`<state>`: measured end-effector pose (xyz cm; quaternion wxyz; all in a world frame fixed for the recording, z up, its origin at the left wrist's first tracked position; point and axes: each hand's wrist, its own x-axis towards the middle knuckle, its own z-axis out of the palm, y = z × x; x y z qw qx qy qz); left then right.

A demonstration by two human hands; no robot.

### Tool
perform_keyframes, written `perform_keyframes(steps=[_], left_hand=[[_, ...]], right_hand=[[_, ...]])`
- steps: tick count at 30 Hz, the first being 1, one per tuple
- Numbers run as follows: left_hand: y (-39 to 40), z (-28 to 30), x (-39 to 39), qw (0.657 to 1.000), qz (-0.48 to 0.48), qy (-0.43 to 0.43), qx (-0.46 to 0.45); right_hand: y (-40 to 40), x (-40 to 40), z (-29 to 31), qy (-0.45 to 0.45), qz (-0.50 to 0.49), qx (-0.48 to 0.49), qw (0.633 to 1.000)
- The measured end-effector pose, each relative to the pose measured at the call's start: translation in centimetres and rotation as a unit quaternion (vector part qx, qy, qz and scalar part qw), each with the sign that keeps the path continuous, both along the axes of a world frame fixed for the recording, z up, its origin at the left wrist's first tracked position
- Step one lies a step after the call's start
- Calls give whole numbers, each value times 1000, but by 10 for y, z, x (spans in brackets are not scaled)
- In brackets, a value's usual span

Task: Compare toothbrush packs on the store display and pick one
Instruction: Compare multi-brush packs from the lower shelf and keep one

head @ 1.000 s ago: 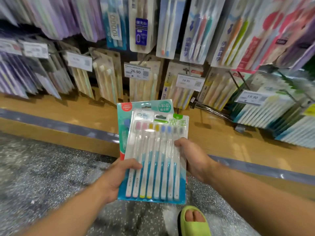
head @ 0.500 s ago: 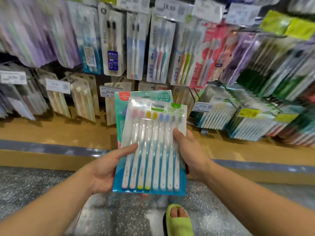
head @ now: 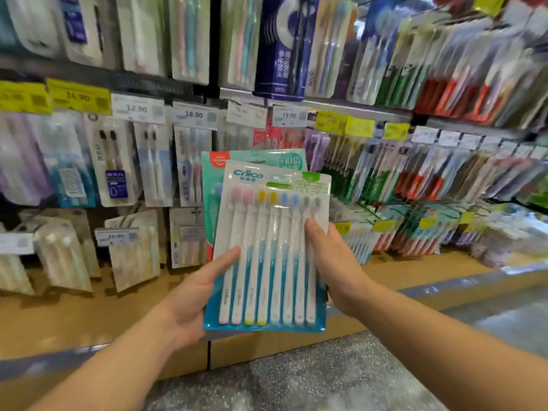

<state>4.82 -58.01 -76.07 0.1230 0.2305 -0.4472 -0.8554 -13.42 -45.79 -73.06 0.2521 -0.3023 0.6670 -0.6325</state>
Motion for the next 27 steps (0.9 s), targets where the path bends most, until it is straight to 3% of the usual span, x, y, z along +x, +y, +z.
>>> perform_keyframes(steps=[5, 14, 27], left_hand=[[8, 0, -9, 999, 26, -19, -36], [39, -36, -41, 998, 21, -55, 17], [82, -65, -89, 993, -30, -91, -71]], right_hand=[[11, -6, -5, -14, 21, -7, 1000], [53, -27, -37, 14, -31, 18, 999], [104, -81, -61, 15, -135, 69, 988]])
